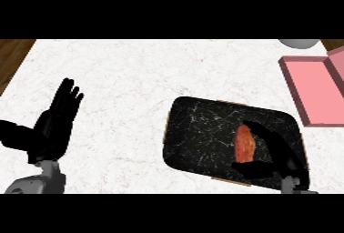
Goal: Pick the sweet potato from the tray and place it in the cardboard box
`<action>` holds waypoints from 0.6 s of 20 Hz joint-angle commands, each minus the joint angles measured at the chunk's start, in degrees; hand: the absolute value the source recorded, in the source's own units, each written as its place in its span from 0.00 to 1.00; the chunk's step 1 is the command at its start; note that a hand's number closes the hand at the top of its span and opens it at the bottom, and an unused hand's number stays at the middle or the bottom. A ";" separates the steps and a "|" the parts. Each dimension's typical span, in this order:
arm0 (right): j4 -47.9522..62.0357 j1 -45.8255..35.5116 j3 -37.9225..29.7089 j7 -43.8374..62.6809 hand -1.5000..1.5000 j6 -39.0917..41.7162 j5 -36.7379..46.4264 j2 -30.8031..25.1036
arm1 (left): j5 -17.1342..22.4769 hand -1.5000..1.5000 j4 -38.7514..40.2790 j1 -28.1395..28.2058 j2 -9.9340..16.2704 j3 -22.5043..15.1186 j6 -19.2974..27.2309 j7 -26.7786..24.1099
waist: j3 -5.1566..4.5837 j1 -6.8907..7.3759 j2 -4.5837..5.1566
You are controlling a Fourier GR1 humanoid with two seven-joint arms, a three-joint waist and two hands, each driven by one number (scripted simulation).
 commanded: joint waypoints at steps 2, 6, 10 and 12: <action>0.19 3.11 1.93 -6.34 1.00 0.59 3.47 -2.98 | -0.80 0.50 -2.91 1.71 -1.06 -1.20 0.71 1.20 | 0.07 0.00 0.01; 3.42 -1.42 2.01 -7.46 1.00 -2.12 7.58 -1.84 | -0.76 0.50 -1.25 0.05 -0.92 -0.80 0.46 2.08 | 0.07 0.08 0.06; 3.59 -4.30 -1.24 -6.73 1.00 -1.19 7.51 -2.63 | -0.44 0.50 1.03 -1.61 -1.30 0.36 0.49 -0.62 | 0.06 0.04 0.07; 3.55 -3.71 3.44 -5.81 1.00 -8.35 14.05 1.46 | -1.75 0.50 0.65 -4.35 -1.00 -0.51 1.94 3.33 | 0.07 0.00 0.07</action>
